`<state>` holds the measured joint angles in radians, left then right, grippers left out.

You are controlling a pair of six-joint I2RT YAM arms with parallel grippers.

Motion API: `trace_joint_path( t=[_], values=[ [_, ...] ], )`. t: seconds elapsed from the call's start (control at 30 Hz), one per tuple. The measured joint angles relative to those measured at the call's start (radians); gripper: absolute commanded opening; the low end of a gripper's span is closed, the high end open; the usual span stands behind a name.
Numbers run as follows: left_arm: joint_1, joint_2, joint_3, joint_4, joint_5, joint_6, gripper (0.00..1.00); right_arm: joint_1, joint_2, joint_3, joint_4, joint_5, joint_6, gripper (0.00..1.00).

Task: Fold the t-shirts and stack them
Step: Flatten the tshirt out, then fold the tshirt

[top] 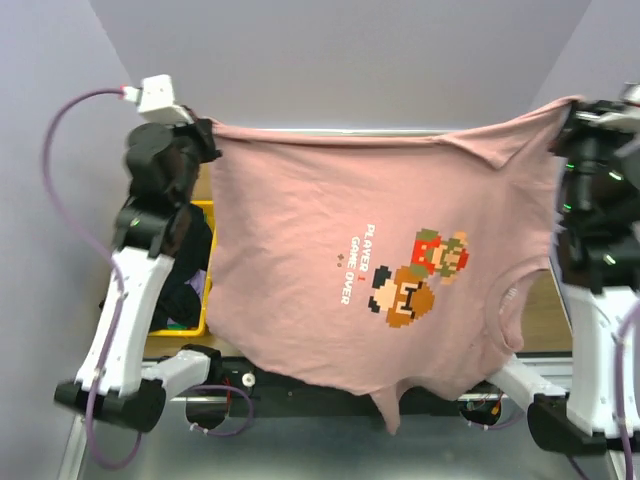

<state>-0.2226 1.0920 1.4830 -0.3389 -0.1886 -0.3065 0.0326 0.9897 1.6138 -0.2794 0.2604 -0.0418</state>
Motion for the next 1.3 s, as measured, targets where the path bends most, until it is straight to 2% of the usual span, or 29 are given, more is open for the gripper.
trace_joint_path(
  t=[0.13,0.3,0.4,0.53,0.67,1.0,1.13,1.3],
  values=[
    [0.0,0.148,-0.145,0.073,0.0,0.0,0.0,0.0,0.085,-0.299,0.061,0.001,0.032,0.04],
    [0.001,0.446,-0.16,0.163,0.008,0.0,0.0,0.0,0.306,-0.579,0.207,0.001,0.076,0.03],
    [0.002,0.622,-0.11,0.188,0.014,0.0,0.0,-0.002,0.433,-0.609,0.271,0.002,0.095,0.01],
    [0.012,0.857,0.029,0.203,0.033,0.005,0.0,-0.013,0.635,-0.549,0.368,0.003,0.129,0.01],
    [0.034,0.983,0.122,0.209,0.057,0.006,0.0,-0.022,0.77,-0.504,0.407,0.0,0.15,0.01],
    [0.077,1.049,0.275,0.205,0.132,0.015,0.0,-0.055,0.758,-0.472,0.389,-0.031,0.192,0.01],
    [0.082,1.048,0.274,0.202,0.147,0.026,0.0,-0.058,0.673,-0.472,0.333,-0.065,0.243,0.01],
    [0.095,1.029,0.203,0.196,0.172,0.034,0.0,-0.058,0.542,-0.491,0.226,-0.116,0.315,0.01]
  ],
)
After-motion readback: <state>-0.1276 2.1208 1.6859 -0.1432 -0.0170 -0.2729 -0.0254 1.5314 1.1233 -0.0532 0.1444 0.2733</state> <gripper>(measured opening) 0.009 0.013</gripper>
